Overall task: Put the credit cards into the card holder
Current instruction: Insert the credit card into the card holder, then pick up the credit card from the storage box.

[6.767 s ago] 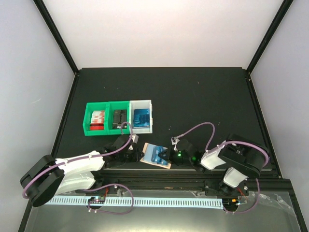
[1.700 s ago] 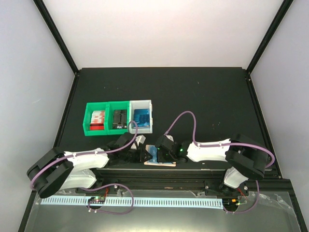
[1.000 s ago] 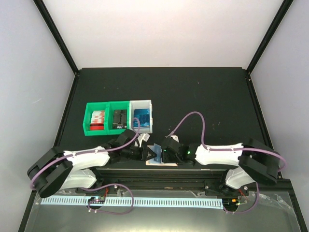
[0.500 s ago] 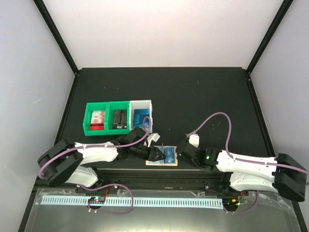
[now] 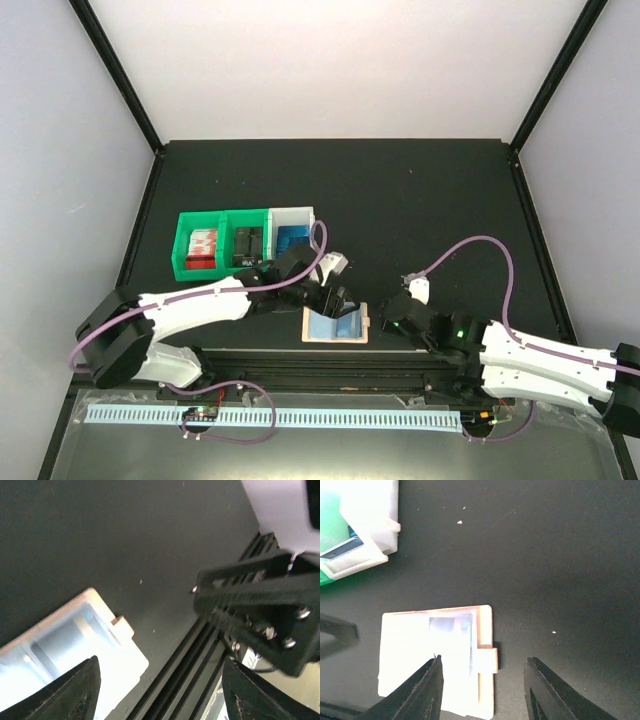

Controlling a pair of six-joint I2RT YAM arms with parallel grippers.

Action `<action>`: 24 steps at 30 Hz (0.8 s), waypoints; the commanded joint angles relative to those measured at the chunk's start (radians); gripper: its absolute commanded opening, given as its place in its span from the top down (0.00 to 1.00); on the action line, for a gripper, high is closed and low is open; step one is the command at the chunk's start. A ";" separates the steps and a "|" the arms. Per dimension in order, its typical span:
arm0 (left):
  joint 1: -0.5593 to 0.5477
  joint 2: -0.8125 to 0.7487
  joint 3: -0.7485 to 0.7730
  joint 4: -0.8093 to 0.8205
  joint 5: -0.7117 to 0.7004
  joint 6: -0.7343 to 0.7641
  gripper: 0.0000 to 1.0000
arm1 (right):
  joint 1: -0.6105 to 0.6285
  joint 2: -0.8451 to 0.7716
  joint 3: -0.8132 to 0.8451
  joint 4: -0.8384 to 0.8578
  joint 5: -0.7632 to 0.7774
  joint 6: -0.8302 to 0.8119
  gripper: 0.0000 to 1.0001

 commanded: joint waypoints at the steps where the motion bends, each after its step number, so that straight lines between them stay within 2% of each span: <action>1: 0.000 -0.082 0.130 -0.225 -0.199 0.175 0.28 | 0.001 -0.028 -0.013 -0.007 -0.020 -0.051 0.52; 4: 0.005 -0.158 0.194 -0.316 -0.293 0.288 0.13 | 0.001 -0.052 -0.035 0.017 -0.055 -0.055 0.45; 5: 0.006 -0.174 0.214 -0.337 -0.327 0.324 0.04 | 0.000 -0.062 -0.048 0.037 -0.065 -0.059 0.43; 6: 0.009 -0.189 0.227 -0.361 -0.375 0.349 0.01 | 0.001 -0.071 -0.058 0.062 -0.077 -0.069 0.42; 10: 0.055 -0.220 0.301 -0.412 -0.431 0.475 0.01 | 0.000 -0.122 -0.088 0.109 -0.085 -0.083 0.39; 14: 0.099 -0.219 0.349 -0.444 -0.362 0.699 0.01 | -0.005 -0.149 -0.091 0.122 -0.070 -0.108 0.36; 17: 0.148 -0.183 0.394 -0.484 -0.367 0.804 0.01 | -0.028 -0.140 -0.080 0.132 -0.074 -0.138 0.34; 19: 0.191 -0.143 0.450 -0.532 -0.348 0.867 0.04 | -0.046 -0.117 -0.078 0.151 -0.094 -0.159 0.34; 22: 0.243 -0.097 0.495 -0.610 -0.226 1.014 0.04 | -0.072 -0.070 -0.077 0.182 -0.134 -0.187 0.34; 24: 0.250 -0.057 0.494 -0.644 -0.251 1.096 0.04 | -0.082 -0.039 -0.084 0.216 -0.155 -0.204 0.34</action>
